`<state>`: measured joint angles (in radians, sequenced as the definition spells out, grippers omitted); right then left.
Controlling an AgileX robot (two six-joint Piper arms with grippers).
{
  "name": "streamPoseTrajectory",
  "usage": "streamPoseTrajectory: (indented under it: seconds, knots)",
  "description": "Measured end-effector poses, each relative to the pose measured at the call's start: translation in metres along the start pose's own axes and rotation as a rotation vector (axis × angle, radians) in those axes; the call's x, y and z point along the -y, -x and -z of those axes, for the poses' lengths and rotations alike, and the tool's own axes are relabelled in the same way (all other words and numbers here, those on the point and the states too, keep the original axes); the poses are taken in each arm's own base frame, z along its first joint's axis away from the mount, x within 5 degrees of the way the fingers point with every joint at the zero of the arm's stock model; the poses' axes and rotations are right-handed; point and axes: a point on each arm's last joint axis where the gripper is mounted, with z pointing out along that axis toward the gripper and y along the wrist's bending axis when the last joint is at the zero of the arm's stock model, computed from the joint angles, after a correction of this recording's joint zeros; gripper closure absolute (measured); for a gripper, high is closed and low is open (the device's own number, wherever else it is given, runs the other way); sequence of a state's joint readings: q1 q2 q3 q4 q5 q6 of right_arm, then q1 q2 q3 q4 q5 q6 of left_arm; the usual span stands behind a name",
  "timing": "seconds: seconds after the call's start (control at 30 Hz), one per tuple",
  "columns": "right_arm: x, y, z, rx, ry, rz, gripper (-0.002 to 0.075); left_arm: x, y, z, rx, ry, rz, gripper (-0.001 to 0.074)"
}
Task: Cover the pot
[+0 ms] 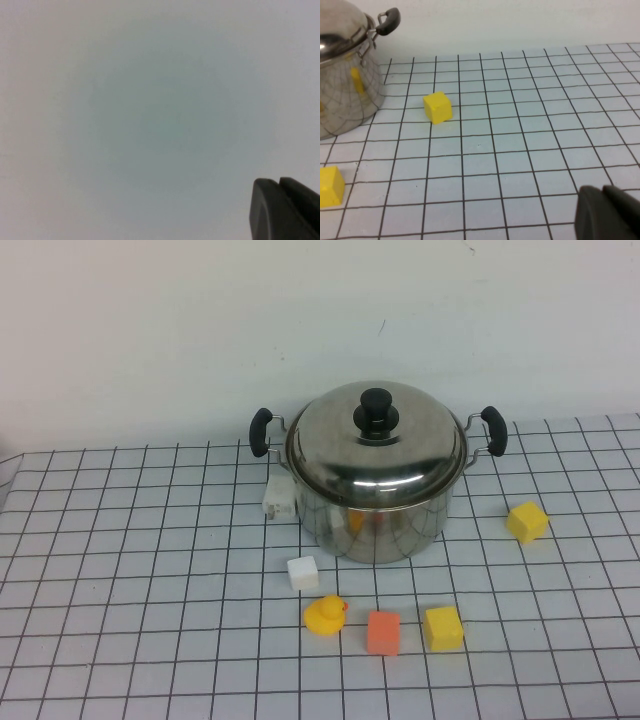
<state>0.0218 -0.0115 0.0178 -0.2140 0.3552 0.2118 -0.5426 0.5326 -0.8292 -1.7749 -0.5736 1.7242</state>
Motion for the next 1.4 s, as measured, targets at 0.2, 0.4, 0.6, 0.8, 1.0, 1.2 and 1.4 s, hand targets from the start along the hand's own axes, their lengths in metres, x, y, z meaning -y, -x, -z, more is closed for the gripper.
streamPoseTrajectory:
  seconds: [0.2, 0.4, 0.6, 0.8, 1.0, 1.2, 1.4]
  knots:
    - [0.0, 0.0, 0.0, 0.0, 0.0, 0.0, 0.0717, -0.016, 0.003, 0.032, 0.103, 0.014, 0.003, 0.0736]
    - [0.0, 0.0, 0.0, 0.0, 0.0, 0.0, 0.0717, -0.034, -0.023, 0.065, 0.164, 0.134, 0.027, 0.0736]
    - [0.0, 0.0, 0.0, 0.0, 0.0, 0.0, 0.0717, -0.037, -0.06, 0.084, 0.183, 0.148, 0.034, 0.0736]
    - [0.0, 0.0, 0.0, 0.0, 0.0, 0.0, 0.0717, -0.038, -0.084, 0.085, 0.156, 0.143, 0.047, 0.0736]
    - [0.0, 0.0, 0.0, 0.0, 0.0, 0.0, 0.0717, -0.035, -0.088, 0.084, 0.152, 0.098, 0.11, 0.0736]
    - [0.0, 0.0, 0.0, 0.0, 0.0, 0.0, 0.0717, -0.017, -0.088, 0.083, 0.137, -0.091, 0.107, 0.0736]
    - [0.0, 0.0, 0.0, 0.0, 0.0, 0.0, 0.0717, -0.021, -0.117, 0.079, -0.033, -0.072, 0.135, 0.0736]
